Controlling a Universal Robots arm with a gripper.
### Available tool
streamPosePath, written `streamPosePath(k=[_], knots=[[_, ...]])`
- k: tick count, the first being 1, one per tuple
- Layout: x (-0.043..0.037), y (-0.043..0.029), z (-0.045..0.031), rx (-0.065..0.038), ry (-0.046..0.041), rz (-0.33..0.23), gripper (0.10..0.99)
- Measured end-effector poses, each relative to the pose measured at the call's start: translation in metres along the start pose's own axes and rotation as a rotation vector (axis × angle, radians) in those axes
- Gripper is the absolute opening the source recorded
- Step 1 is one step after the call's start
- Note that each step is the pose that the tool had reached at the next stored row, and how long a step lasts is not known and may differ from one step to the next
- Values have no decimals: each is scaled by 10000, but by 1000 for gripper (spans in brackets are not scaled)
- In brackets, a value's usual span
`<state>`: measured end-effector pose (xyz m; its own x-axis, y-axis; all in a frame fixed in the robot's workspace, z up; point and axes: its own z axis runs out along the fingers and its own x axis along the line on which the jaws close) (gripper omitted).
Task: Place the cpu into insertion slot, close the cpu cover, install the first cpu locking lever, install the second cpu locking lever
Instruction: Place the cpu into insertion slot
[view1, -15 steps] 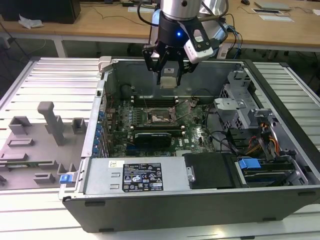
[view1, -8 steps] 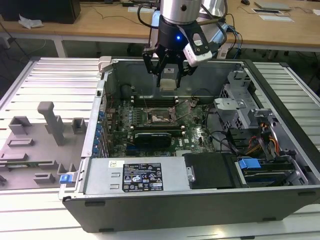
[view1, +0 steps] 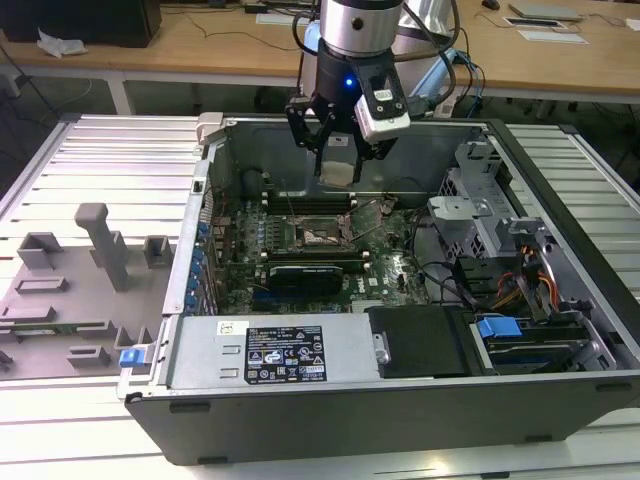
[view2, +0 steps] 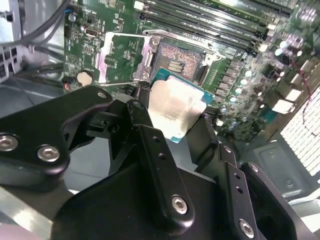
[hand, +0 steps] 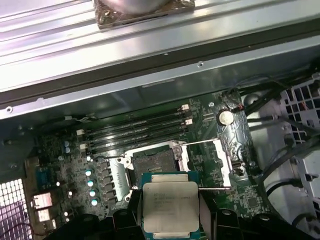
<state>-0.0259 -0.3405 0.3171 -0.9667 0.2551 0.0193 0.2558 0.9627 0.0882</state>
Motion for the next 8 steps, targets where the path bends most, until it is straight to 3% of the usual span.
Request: streamPosePath(k=[5,8], knots=[[0,-2,19,-18,-77,873,541],[-1,-4,47,-34,-155,1743,541]])
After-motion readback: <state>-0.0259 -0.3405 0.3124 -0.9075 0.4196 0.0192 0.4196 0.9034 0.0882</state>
